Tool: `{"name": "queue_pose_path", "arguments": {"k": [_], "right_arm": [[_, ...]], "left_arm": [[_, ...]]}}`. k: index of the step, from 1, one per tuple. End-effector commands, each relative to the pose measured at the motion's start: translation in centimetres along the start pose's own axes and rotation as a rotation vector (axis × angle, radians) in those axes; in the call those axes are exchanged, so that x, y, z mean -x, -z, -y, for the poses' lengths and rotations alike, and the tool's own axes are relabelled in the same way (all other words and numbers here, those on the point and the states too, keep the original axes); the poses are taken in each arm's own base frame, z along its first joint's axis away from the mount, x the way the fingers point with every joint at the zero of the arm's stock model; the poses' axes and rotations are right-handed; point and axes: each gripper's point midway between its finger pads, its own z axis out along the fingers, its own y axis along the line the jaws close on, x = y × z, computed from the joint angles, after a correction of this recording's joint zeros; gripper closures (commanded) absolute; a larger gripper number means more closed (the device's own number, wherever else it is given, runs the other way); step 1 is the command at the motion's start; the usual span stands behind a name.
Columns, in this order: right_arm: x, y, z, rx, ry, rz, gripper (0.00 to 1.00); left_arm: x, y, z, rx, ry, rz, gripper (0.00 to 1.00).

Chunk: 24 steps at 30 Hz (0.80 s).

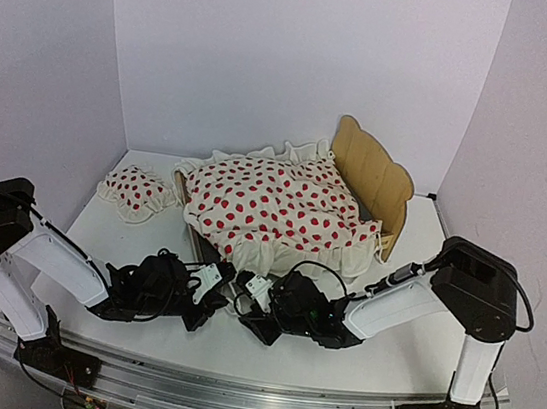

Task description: Set up the pet bed

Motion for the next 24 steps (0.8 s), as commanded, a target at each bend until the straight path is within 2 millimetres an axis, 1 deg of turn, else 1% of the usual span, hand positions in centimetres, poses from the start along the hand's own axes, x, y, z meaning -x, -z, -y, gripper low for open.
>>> {"name": "queue_pose_path", "arguments": {"k": [1,6,10,14,16,18,22,24], "right_arm": [[1.5,-0.3,-1.9,0.094,0.049,0.057,0.59],[2.0,-0.4,-2.1,0.1,0.061,0.071,0.59],[2.0,-0.7,-1.6,0.069,0.065,0.075,0.7],[2.1,-0.8,-1.6,0.07,0.071,0.082,0.83],[2.3,-0.8,-1.8,0.078,0.073,0.09,0.86],[2.5,-0.6,-1.9,0.087,0.077,0.095,0.84],[2.6,-0.2,-2.3,0.105,0.089,0.101,0.76],[2.9,-0.2,-2.3,0.107,0.097,0.107,0.75]], "left_arm": [[0.9,-0.1,-0.2,0.015,-0.001,0.039,1.0],[0.9,-0.1,-0.2,0.015,0.0,0.038,1.0],[1.0,-0.1,-0.2,0.015,0.001,0.039,1.0],[1.0,-0.1,-0.2,0.013,0.001,0.039,1.0],[1.0,-0.1,-0.2,0.012,0.002,0.037,1.0],[0.9,-0.1,-0.1,0.012,0.003,0.035,1.0],[1.0,-0.2,-0.1,0.01,0.005,0.036,1.0],[0.9,-0.2,-0.1,0.009,0.005,0.036,1.0]]}}
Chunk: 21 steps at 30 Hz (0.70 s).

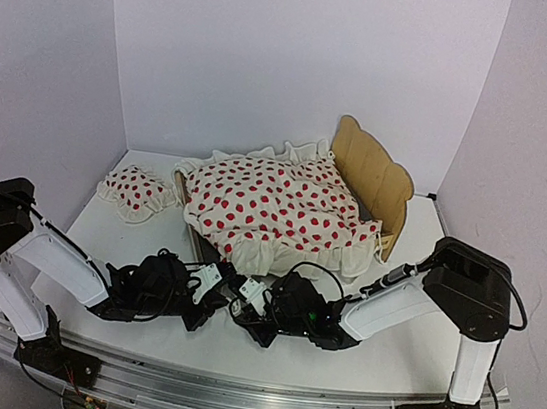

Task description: Set up the pet bed

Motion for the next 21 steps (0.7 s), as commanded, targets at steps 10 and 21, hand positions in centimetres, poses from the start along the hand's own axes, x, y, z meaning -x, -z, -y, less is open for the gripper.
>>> {"name": "queue_pose_path", "arguments": {"k": [10,21], "right_arm": [[3.2,0.2,-0.3,0.003,0.034,0.086,0.83],[3.9,0.7,-0.3,-0.001,0.035,0.104,0.95]], "left_arm": [[0.9,-0.1,-0.1,0.008,0.005,0.036,1.0],[0.7,0.0,0.0,0.002,0.01,0.029,1.0]]}}
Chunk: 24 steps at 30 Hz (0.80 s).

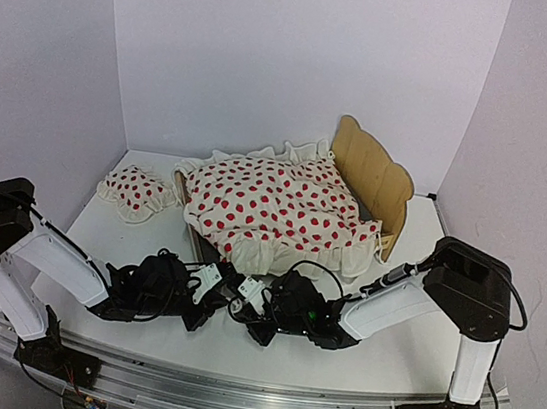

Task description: Set up the pet bed

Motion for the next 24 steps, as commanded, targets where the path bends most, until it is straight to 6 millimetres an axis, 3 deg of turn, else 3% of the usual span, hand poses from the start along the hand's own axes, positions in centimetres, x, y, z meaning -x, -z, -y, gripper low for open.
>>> {"name": "queue_pose_path", "arguments": {"k": [1,3,7,10,13,15,18,24], "right_arm": [[3.3,0.8,-0.1,-0.004,-0.001,0.086,0.97],[3.3,1.0,0.0,-0.011,-0.021,0.086,1.0],[2.9,1.7,0.6,-0.045,-0.065,0.06,1.0],[2.5,2.0,0.7,-0.049,-0.074,0.025,1.0],[2.5,2.2,0.5,-0.044,-0.111,0.018,1.0],[2.6,2.3,0.5,-0.045,-0.12,0.017,1.0],[2.7,2.4,0.6,-0.051,-0.138,0.012,1.0],[3.2,3.6,0.7,-0.058,-0.144,0.022,1.0]], "left_arm": [[0.7,0.0,0.0,0.003,0.007,0.028,1.0],[0.7,0.0,-0.1,0.008,0.004,0.018,0.94],[0.7,0.5,-1.0,0.057,-0.002,-0.036,0.7],[1.2,1.5,-1.7,0.095,0.021,-0.074,0.62],[2.6,2.8,-0.5,0.021,0.021,-0.068,0.6],[3.2,3.2,-0.9,0.037,0.037,-0.064,0.58],[3.7,3.5,-0.2,-0.011,0.073,-0.09,0.66],[-0.7,2.1,0.4,-0.01,0.215,-0.292,0.58]]}}
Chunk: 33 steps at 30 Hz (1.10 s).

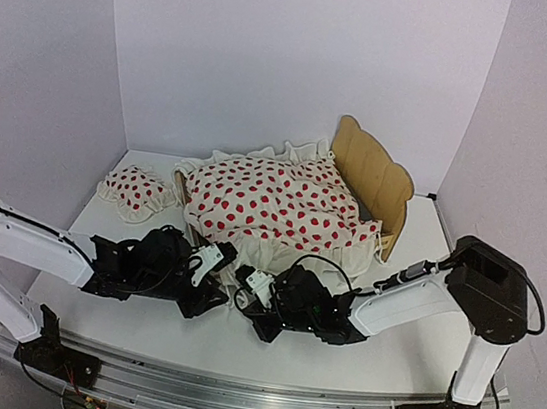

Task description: Set up the pet bed

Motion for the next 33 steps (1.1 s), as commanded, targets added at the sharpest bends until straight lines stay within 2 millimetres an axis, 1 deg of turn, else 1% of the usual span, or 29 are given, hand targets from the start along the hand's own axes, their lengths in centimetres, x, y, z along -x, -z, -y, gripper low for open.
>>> {"name": "queue_pose_path", "arguments": {"k": [1,3,6,9,14,17,21,25,27,30,33], "right_arm": [[2.7,1.9,-0.4,0.004,-0.015,0.067,1.0],[2.6,2.2,-0.9,0.03,-0.007,0.069,1.0],[2.9,2.5,-1.5,0.066,0.001,0.074,1.0],[2.8,2.6,-1.8,0.085,0.01,0.073,1.0],[2.3,2.5,-2.0,0.102,0.016,0.063,1.0],[2.4,2.5,-2.2,0.112,0.017,0.065,1.0],[2.4,2.7,-2.6,0.137,0.024,0.064,1.0],[2.4,2.9,-2.6,0.148,0.022,0.066,1.0],[2.6,3.0,-2.5,0.15,0.021,0.069,1.0],[2.8,3.1,-2.1,0.146,0.017,0.074,1.0],[3.0,3.2,-1.9,0.146,0.008,0.079,1.0]], "left_arm": [[-4.2,-1.7,-0.2,0.013,0.1,-0.178,0.56],[-4.4,-2.7,-1.1,0.061,0.074,-0.159,0.5],[-3.5,-3.5,-1.7,0.091,0.013,-0.091,0.47],[-3.6,-4.2,-2.2,0.119,-0.011,-0.078,0.43],[-3.8,-4.9,-3.5,0.186,-0.069,-0.027,0.41],[-4.1,-5.3,-3.9,0.199,-0.089,-0.021,0.44],[-4.4,-5.8,-4.6,0.218,-0.103,-0.01,0.46],[-4.0,-6.1,-5.3,0.24,-0.144,0.024,0.53],[-4.0,-6.2,-5.9,0.246,-0.136,0.024,0.59],[-4.5,-6.6,-6.9,0.249,-0.107,0.006,0.77],[-4.4,-6.8,-7.2,0.236,-0.091,0.003,0.91]]}}
